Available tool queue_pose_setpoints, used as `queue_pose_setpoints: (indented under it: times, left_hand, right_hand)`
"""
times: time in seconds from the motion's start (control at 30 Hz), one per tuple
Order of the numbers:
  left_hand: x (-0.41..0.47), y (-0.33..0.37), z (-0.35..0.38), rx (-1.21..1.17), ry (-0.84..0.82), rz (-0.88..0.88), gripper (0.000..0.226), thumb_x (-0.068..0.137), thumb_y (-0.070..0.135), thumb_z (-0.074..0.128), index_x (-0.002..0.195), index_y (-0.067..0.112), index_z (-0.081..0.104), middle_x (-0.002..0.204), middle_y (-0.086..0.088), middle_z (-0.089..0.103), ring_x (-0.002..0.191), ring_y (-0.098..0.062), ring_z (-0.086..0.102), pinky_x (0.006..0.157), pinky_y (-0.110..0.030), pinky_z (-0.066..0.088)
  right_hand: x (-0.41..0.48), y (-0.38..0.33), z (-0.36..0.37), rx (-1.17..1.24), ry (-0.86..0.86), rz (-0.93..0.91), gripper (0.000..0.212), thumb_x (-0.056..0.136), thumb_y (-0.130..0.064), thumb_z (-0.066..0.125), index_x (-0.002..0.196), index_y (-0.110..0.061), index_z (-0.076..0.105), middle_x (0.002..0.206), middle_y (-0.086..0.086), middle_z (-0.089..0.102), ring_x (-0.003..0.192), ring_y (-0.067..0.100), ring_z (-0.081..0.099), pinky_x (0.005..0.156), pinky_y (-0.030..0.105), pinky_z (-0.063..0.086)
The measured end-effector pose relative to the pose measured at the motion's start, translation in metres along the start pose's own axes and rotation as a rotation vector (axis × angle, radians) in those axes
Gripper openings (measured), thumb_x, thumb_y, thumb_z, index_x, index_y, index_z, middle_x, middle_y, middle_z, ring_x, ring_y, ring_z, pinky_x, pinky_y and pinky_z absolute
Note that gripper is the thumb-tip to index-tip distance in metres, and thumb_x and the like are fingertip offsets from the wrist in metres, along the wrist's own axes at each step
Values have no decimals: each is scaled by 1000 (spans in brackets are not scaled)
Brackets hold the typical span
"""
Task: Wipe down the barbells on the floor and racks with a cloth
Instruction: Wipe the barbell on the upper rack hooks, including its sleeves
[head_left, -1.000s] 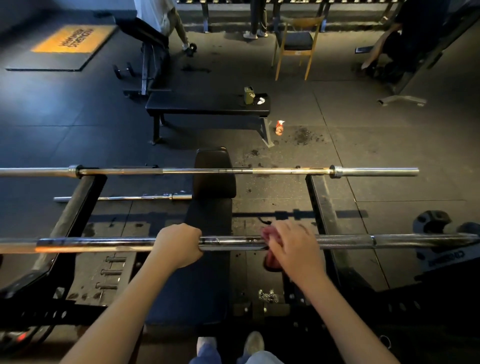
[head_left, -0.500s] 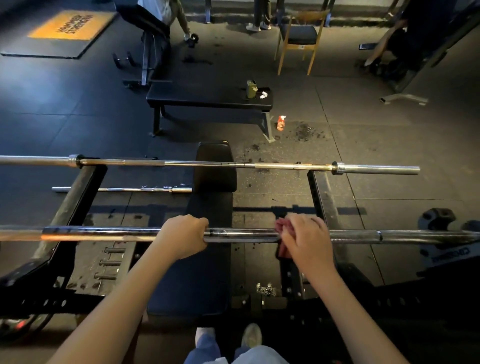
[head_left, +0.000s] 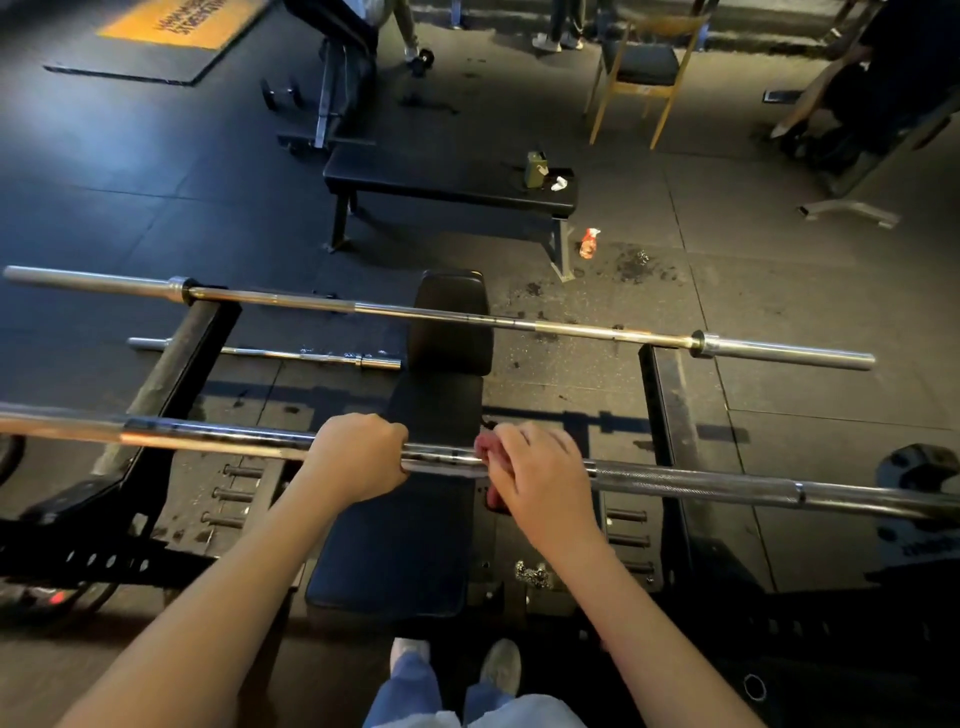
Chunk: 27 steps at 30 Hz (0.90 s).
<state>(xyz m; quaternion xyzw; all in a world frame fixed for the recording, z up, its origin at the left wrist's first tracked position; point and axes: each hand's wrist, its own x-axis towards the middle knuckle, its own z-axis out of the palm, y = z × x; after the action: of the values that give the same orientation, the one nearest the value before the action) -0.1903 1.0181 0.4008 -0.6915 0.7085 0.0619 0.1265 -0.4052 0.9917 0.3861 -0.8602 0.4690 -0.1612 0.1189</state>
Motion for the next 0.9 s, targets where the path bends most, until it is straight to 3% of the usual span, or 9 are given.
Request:
queue_pose_setpoints:
  times: [0.17, 0.27, 0.33, 0.43, 0.53, 0.63, 0.7, 0.8, 0.9]
  left_hand:
    - [0, -2, 3, -14, 24, 10, 26, 91, 45, 48, 96, 22, 59, 78, 8, 56, 70, -12, 57, 66, -25, 48]
    - [0, -3, 5, -19, 39, 15, 27, 91, 46, 47, 97, 22, 59, 82, 6, 61, 72, -14, 60, 67, -27, 49]
    - [0, -4, 6, -17, 40, 16, 26, 91, 46, 47, 96, 22, 58, 78, 7, 58, 68, -13, 57, 66, -26, 49]
    - [-1, -3, 6, -20, 44, 12, 26, 91, 46, 47, 95, 23, 58, 74, 8, 54, 66, -12, 55, 67, -27, 51]
    - [-2, -3, 4, -24, 49, 21, 25, 92, 45, 47, 95, 23, 58, 76, 7, 54, 68, -12, 56, 67, -26, 50]
    - [-2, -3, 5, -37, 53, 19, 23, 92, 44, 47, 96, 23, 57, 77, 7, 55, 67, -11, 54, 66, -25, 47]
    - [-2, -4, 5, -37, 58, 23, 23, 92, 44, 48, 95, 23, 57, 77, 7, 55, 66, -10, 53, 65, -24, 47]
    - [-3, -3, 6, -32, 67, 23, 23, 93, 44, 47, 94, 23, 56, 76, 7, 56, 65, -10, 53, 63, -23, 46]
    - [-3, -4, 6, -29, 67, 23, 23, 93, 45, 48, 92, 23, 55, 75, 7, 54, 63, -10, 52, 61, -23, 42]
  right_hand:
    - [-29, 58, -26, -43, -49, 61, 28, 94, -42, 37, 111, -28, 54, 105, -10, 59, 101, 11, 56, 103, 50, 41]
    - [-15, 34, -25, 14, -206, 45, 48, 93, -44, 33, 135, -25, 46, 132, -8, 52, 124, 11, 45, 118, 40, 22]
    - [0, 3, -12, 45, -253, -34, 52, 95, -38, 43, 145, -23, 36, 142, -4, 44, 132, 15, 39, 117, 34, 21]
    - [10, -12, -3, 75, -262, -160, 46, 96, -36, 50, 139, -21, 42, 136, -1, 49, 124, 17, 46, 112, 37, 33]
    - [-1, 19, -17, 124, -234, -209, 30, 92, -37, 60, 116, -19, 59, 121, -2, 59, 101, 16, 60, 87, 33, 51]
    - [-11, 42, -34, 105, -116, -178, 24, 79, -33, 73, 92, -15, 62, 100, -1, 63, 82, 14, 60, 67, 28, 54]
    - [-7, 37, -37, 132, -174, -128, 39, 78, -44, 72, 105, -19, 59, 102, -8, 57, 85, 5, 51, 70, 19, 46]
    - [-3, 23, -35, 201, -378, -139, 76, 80, -57, 63, 145, -29, 34, 129, -16, 43, 112, 0, 43, 92, 19, 39]
    - [1, 24, -46, 238, -456, -132, 77, 86, -48, 64, 150, -37, 22, 137, -15, 44, 120, 3, 45, 98, 22, 41]
